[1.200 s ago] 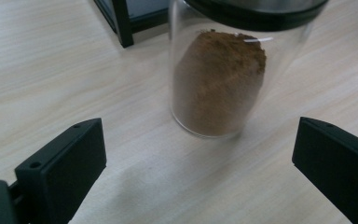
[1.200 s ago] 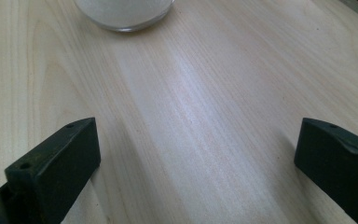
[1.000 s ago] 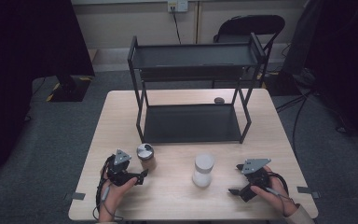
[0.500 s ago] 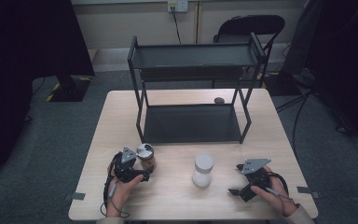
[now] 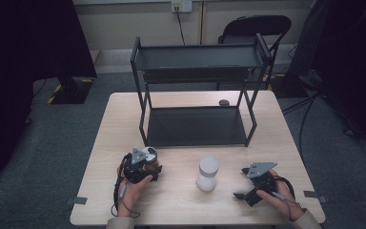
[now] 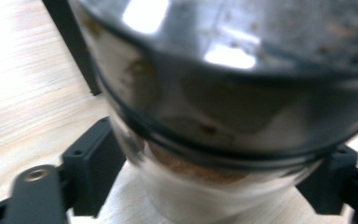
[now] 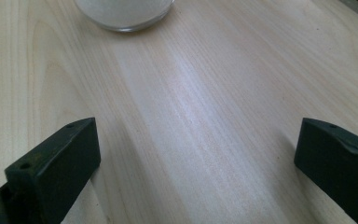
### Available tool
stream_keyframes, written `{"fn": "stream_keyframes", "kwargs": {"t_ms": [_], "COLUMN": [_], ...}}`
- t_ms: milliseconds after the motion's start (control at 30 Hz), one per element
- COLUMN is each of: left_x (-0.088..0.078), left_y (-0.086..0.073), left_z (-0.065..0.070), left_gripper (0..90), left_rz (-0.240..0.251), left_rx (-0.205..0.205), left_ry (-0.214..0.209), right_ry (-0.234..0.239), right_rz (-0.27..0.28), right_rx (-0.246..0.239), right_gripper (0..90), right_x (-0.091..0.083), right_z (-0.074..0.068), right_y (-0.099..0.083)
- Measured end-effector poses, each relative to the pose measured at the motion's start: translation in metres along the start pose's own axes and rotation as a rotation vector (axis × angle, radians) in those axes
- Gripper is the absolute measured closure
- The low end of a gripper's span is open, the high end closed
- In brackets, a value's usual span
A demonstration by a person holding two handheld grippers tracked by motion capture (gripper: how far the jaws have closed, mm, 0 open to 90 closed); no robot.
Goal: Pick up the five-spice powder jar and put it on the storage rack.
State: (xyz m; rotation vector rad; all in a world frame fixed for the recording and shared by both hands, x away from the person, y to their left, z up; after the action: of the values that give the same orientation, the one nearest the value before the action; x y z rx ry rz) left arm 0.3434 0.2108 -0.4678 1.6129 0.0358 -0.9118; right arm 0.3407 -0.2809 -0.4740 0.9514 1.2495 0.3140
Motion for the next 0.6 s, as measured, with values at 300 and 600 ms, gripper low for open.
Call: {"fn": "stream_keyframes", "kwargs": {"t_ms": [300,600], "left_x": [0.0021,0.0015], "left_y": [0.0006,0.0041], "left_z": [0.0021,0.0023], "left_gripper": [30.1,30.4], "left_rz": [0.004,-0.004], "left_rx": [0.015,-0.008], "left_ry": [0.015,-0.015], "right_ry": [0.000,0.000], "right_rz": [-0.001,-0.001], "right_rx": [0.001,0.001], "right_gripper": [0.0,0.0], "right_x": [-0.0001,-0.0001], "right_z": [-0.0001,-0.0001], "right_y": [0.0000,0.0000]}}
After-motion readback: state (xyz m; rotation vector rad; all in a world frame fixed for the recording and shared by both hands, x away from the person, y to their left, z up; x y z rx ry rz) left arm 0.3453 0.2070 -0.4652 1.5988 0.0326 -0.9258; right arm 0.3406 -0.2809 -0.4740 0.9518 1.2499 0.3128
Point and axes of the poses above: each handheld gripper's, and its own axes: x roughly forward along the jaws, y roughly out of its top, z roughly to its right, the point moved 9 cm from there along x, roughly forward along the jaws, and after that the axes turned 3 degrees about z, right-handed, at the moved point
